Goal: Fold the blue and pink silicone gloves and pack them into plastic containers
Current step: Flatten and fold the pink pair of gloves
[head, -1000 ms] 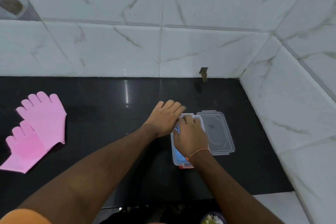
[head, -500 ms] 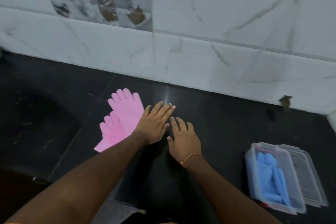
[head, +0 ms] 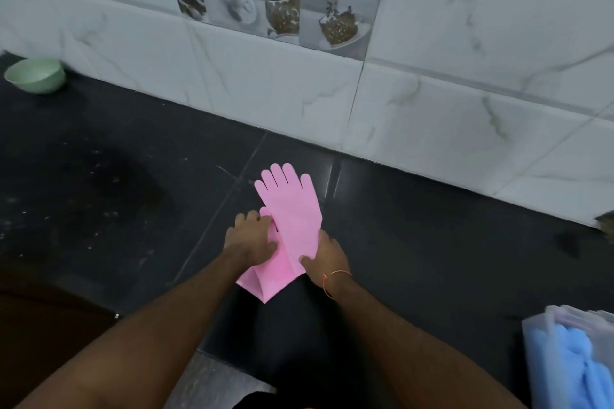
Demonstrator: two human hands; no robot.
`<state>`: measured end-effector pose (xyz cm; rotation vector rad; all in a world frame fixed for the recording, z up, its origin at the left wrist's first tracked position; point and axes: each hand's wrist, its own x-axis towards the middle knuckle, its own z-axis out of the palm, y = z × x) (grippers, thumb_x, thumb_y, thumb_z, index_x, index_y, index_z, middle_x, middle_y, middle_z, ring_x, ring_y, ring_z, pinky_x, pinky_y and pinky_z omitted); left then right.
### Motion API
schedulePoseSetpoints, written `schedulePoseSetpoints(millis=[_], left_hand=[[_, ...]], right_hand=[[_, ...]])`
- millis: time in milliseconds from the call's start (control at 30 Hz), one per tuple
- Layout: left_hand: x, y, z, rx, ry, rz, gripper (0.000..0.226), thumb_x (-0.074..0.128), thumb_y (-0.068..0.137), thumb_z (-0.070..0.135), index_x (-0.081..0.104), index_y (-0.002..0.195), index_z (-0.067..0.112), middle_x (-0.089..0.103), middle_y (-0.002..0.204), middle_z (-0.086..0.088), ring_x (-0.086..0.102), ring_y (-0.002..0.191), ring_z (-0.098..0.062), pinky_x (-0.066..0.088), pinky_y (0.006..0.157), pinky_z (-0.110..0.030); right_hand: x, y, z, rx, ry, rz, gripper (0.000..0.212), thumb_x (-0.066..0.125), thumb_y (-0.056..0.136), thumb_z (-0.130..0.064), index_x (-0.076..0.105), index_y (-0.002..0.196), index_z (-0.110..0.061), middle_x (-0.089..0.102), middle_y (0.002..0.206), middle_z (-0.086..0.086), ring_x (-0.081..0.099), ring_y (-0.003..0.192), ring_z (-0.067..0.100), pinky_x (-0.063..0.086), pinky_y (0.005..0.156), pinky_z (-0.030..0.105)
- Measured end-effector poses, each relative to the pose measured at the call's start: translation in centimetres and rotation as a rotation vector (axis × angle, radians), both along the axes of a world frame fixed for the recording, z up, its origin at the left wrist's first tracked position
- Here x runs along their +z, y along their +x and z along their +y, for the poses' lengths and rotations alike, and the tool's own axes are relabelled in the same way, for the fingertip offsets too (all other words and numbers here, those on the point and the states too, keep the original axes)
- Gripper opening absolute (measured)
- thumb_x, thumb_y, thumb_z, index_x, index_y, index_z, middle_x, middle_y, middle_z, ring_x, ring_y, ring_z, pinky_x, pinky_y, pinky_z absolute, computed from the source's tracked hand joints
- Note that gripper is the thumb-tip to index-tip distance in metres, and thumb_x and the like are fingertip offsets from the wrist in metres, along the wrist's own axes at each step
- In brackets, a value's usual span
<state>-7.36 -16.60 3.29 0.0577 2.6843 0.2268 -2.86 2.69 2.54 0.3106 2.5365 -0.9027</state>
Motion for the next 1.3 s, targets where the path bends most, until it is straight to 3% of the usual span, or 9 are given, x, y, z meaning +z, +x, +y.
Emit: schedulePoseSetpoints(millis=[133,200,433,600,733,900,1100,1200,1300], left_hand=[[-0.5,-0.6,0.5,0.053,0.006,0.039,0.066,0.068,0.097,0.048,0.049,0.156,0.026,0.05,0.147,-0.005,0.046,0.137,-0.029,0.048,0.111,-0.052],[-0.7,-1.0,0.5,0.08,0.021,0.04,0.067,0.068,0.098,0.047,0.046,0.159,0.028,0.049,0.151,-0.004,0.044,0.14,-0.029,0.046,0.112,-0.053],[-0.6,-1.3,3.4,0.028,-0.065,0.237,0.037,0.055,0.101,0.029,0.065,0.135,0.02,0.056,0.139,-0.005,0.051,0.126,-0.03,0.044,0.107,-0.049],[-0.5,-0.4,9.3,-0.004,0.252,0.158,0.036,0.058,0.104,0.046,0.068,0.117,0.014,0.074,0.111,-0.006,0.068,0.106,-0.029,0.055,0.091,-0.043],[-0.4,1.2,14.6,0.017,0.615,0.119,0.039,0.061,0.106,0.04,0.057,0.137,0.017,0.077,0.117,-0.005,0.073,0.107,-0.028,0.057,0.093,-0.043],[-0.4,3.6,20.1,-0.179,0.83,0.013,0.057,0.056,0.109,0.036,0.044,0.164,0.026,0.065,0.153,0.005,0.064,0.136,-0.013,0.049,0.117,-0.037],[-2.0,6.7,24.3,-0.648,0.578,-0.13,0.059,0.047,0.11,0.014,0.041,0.168,0.026,0.051,0.164,-0.005,0.049,0.149,-0.021,0.037,0.125,-0.032],[-2.5,8.2,26.1,-0.744,0.523,-0.157,0.068,0.049,0.109,0.011,0.029,0.172,0.027,0.034,0.176,0.002,0.033,0.161,-0.017,0.023,0.13,-0.024],[-2.2,9.4,28.3,-0.757,0.563,-0.107,0.073,0.057,0.106,0.013,0.027,0.171,0.026,0.027,0.178,0.006,0.03,0.162,-0.018,0.025,0.13,-0.03]], right_hand=[[-0.6,-0.7,0.4,-0.146,-0.077,0.009,0.02,0.07,0.094,-0.023,0.074,0.105,-0.007,0.077,0.102,0.008,0.071,0.094,0.027,0.061,0.088,0.041],[-0.6,-0.8,0.9,-0.236,-0.122,0.046,0.024,0.065,0.098,-0.024,0.074,0.09,-0.004,0.077,0.087,0.012,0.073,0.082,0.032,0.063,0.081,0.047],[1.4,0.0,5.0,-0.771,-0.684,-0.158,0.021,0.05,0.107,-0.028,0.067,0.109,-0.017,0.069,0.103,0.004,0.069,0.087,0.022,0.066,0.063,0.038],[2.5,4.1,8.3,-0.943,-1.047,-0.401,0.041,0.044,0.11,-0.034,0.067,0.124,-0.004,0.07,0.09,0.009,0.068,0.087,0.027,0.059,0.075,0.046],[2.3,8.3,10.7,-0.89,-1.034,-0.522,0.045,0.042,0.109,-0.038,0.071,0.119,-0.005,0.069,0.082,0.008,0.068,0.087,0.027,0.057,0.078,0.046],[1.1,13.4,14.7,-0.75,-0.94,-0.684,0.049,0.041,0.108,-0.049,0.066,0.109,-0.007,0.073,0.083,0.009,0.074,0.091,0.03,0.06,0.078,0.048],[0.3,17.9,20.0,-0.564,-0.755,-0.75,0.046,0.045,0.103,-0.05,0.066,0.112,-0.01,0.079,0.094,0.012,0.079,0.089,0.032,0.063,0.083,0.051],[0.7,19.1,22.2,-0.543,-0.603,-0.724,0.07,0.039,0.099,-0.07,0.074,0.117,-0.012,0.081,0.1,0.011,0.079,0.083,0.029,0.065,0.08,0.045],[1.5,19.6,23.8,-0.556,-0.395,-0.582,0.08,0.023,0.099,-0.081,0.068,0.125,-0.02,0.08,0.103,0.007,0.079,0.081,0.024,0.066,0.074,0.038]])
